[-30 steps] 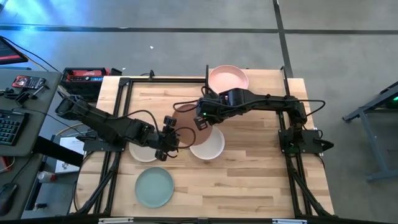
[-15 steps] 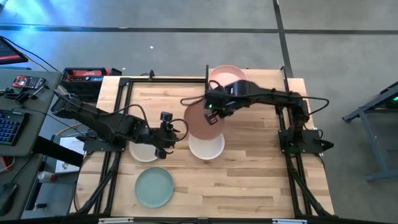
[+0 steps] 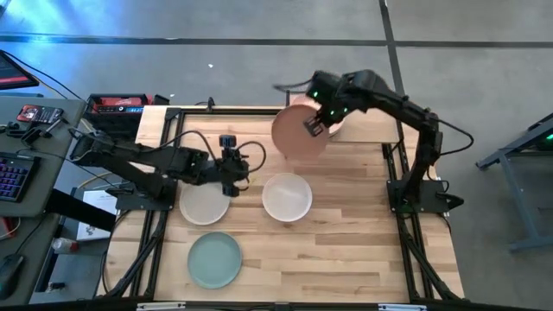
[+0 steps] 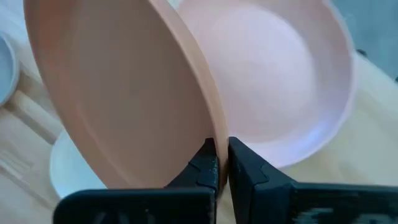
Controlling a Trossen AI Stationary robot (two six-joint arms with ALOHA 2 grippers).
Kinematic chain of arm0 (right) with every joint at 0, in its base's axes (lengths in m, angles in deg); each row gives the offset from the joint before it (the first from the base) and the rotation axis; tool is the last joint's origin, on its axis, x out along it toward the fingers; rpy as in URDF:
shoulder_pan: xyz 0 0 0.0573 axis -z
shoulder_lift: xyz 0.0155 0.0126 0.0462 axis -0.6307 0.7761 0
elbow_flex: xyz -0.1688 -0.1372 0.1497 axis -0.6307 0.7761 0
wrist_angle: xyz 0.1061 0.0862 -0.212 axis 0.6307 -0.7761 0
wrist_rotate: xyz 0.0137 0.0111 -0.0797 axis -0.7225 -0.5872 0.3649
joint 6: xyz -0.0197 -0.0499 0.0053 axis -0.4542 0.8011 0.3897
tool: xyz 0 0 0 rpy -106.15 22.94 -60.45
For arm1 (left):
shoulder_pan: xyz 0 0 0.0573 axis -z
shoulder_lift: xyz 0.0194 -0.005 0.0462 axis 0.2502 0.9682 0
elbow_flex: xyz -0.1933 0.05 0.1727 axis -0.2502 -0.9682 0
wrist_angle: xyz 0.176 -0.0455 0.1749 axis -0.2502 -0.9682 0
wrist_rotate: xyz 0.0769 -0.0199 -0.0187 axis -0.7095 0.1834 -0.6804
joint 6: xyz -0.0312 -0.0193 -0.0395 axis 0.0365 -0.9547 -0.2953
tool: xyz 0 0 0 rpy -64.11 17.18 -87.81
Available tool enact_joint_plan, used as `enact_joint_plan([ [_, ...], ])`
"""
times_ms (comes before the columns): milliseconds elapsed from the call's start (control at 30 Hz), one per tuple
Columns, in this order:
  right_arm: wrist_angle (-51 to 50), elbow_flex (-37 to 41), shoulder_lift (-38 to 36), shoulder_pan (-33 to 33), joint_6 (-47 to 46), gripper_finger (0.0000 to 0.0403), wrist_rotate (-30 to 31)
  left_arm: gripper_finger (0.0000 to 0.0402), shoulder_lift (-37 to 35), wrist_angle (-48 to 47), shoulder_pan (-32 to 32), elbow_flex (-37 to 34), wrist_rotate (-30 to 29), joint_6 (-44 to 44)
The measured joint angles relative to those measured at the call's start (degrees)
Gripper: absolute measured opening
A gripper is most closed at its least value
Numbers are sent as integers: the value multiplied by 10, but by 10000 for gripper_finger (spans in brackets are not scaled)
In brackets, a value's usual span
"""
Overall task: Place and stack plates onto a shelf
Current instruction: Put the brown plate on the shelf
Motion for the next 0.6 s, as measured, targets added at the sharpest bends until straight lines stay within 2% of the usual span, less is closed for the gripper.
enact_joint_plan([
  [367, 0, 0, -57, 119, 97, 0, -49, 117, 0, 0, -104, 0, 9, 10],
  [600, 0, 0, -102, 183, 123, 0, -51, 117, 0, 0, -158, 0, 35, 10],
])
